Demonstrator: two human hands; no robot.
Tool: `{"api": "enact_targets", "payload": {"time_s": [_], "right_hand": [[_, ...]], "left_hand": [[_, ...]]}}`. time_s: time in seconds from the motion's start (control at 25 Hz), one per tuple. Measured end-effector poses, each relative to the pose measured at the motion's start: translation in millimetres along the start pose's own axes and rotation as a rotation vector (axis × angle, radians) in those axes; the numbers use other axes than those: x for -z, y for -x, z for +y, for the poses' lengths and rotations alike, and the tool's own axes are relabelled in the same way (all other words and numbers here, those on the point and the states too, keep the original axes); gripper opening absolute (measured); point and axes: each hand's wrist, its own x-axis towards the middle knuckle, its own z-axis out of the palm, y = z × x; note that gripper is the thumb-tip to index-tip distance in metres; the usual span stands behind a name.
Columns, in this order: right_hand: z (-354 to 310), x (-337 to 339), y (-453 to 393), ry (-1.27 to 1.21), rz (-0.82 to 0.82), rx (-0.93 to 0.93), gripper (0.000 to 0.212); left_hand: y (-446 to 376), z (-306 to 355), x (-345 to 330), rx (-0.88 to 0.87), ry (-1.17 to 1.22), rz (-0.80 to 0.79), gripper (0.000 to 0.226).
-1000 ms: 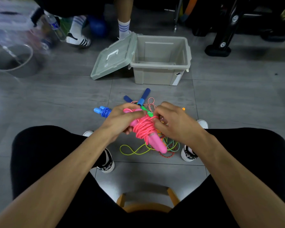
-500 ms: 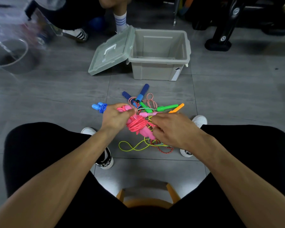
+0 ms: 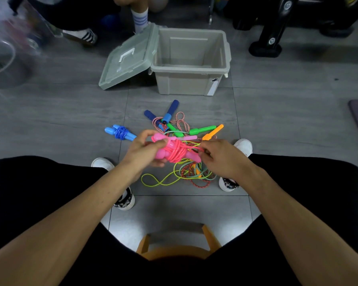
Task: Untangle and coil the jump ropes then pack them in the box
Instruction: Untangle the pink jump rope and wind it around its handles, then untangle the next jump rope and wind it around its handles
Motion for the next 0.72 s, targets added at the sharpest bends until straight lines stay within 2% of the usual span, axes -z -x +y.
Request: {"api": "enact_targets", "payload": {"time_s": [0.16, 0.28, 0.4, 0.6, 0.72], "right_hand": [[-8.3, -4.0, -15.0, 0.035, -0.158, -0.077, 0.02], [-19.1, -5.8, -32.6, -0.011, -0.214, -0.12, 0.02], [-24.3, -19.6, -55.3, -0.049, -0.239, -0.161, 0.014], [-42.4, -75.5, -108.0, -0.179, -0.273, -0.241, 0.014], [-45.2, -114.3, -132.3, -0.257, -0.317, -0.28, 0.009]], "left_hand": [[-5.1, -10.8, 11.1, 0.053, 0.023, 0.04, 0.028], [-16.1, -25.6, 33.4, 0.049, 0.041, 0.186, 0.033], [-42.7, -50.2, 64.6, 0.144, -0.009, 0.353, 0.026], [-104.8, -101.3, 129.2, 0.217, -0.175, 0.526, 0.017], [-137.8, -121.3, 162.5, 0.239, -0.283, 0.551, 0.021]]}}
